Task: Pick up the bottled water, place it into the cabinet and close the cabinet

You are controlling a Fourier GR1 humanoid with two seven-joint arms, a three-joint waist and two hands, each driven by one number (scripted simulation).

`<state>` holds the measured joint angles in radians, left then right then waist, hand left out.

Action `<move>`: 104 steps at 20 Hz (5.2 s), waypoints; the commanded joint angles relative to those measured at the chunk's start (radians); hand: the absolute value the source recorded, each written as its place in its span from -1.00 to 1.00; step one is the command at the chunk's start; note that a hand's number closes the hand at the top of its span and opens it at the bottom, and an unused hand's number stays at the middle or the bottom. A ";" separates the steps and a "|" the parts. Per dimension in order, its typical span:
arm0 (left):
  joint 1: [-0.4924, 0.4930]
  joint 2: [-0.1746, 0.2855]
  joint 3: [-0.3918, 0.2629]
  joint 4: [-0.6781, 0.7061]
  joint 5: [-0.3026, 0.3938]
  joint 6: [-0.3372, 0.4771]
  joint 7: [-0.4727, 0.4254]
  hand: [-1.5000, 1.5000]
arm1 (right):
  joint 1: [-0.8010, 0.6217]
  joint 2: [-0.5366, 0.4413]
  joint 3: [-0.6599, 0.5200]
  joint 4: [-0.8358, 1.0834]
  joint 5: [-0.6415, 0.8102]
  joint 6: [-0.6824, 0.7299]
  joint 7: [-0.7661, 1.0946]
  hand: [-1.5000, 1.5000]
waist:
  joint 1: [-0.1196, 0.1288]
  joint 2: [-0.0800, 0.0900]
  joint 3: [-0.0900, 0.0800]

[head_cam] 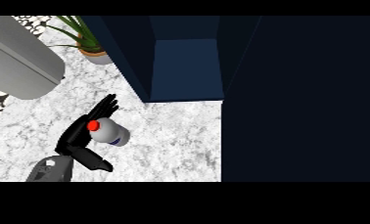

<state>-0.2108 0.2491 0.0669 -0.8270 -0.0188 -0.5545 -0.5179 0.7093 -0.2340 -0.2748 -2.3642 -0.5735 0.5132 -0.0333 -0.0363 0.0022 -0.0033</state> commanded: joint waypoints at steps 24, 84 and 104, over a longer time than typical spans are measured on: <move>-0.103 -0.079 0.058 0.251 0.153 -0.091 -0.171 1.00 | 0.157 -0.049 -0.055 -0.193 -0.173 -0.031 -0.017 -1.00 | 0.017 -0.003 -0.001; -0.649 -0.249 -0.265 0.209 0.408 1.102 0.175 1.00 | 0.201 -0.091 -0.141 -0.154 -0.318 0.022 -0.050 -1.00 | -0.017 0.005 0.001; -0.950 -0.246 -0.198 0.657 0.377 1.120 0.069 -1.00 | 0.039 -0.152 -0.155 0.020 -0.291 0.043 -0.071 -1.00 | -0.029 0.022 0.002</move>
<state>-1.1200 0.0116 -0.1433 -0.2239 0.3641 0.5727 -0.4603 0.7796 -0.3731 -0.4157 -2.3159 -0.8305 0.5858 -0.1307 -0.0724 0.0234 -0.0016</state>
